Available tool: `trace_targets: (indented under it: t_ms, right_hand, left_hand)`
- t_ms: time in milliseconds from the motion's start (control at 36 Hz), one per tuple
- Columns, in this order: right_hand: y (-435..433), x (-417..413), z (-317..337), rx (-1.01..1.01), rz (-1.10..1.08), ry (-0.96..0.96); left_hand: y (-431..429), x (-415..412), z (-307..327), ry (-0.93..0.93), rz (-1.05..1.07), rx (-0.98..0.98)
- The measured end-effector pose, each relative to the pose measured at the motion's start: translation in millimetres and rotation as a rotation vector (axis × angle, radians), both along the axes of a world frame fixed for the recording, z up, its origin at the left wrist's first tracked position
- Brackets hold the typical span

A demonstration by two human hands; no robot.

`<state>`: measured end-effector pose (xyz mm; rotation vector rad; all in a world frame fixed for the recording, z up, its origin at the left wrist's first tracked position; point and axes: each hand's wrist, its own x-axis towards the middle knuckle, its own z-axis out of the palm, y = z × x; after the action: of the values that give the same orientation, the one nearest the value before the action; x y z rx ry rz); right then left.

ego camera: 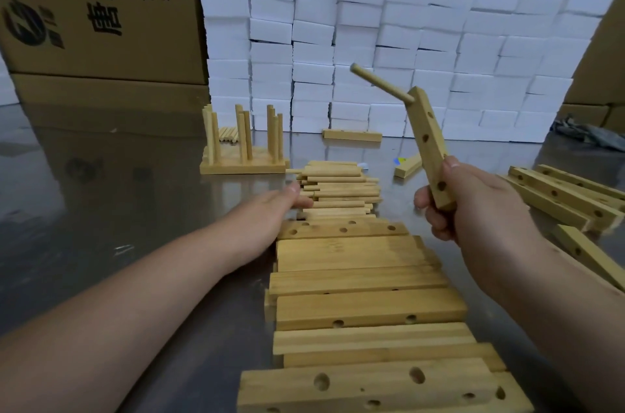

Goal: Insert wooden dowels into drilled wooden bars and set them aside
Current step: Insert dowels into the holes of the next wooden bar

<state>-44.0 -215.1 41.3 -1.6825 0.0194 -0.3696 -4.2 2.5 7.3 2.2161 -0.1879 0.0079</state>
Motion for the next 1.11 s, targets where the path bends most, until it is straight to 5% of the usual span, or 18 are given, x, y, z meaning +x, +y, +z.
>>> trace_targets:
  t_ms: [1111]
  right_hand:
    - [6.9, -4.3, -2.8, -0.02, 0.049, 0.045]
  left_hand:
    - [0.6, 7.2, -3.4, -0.066, 0.01, -0.011]
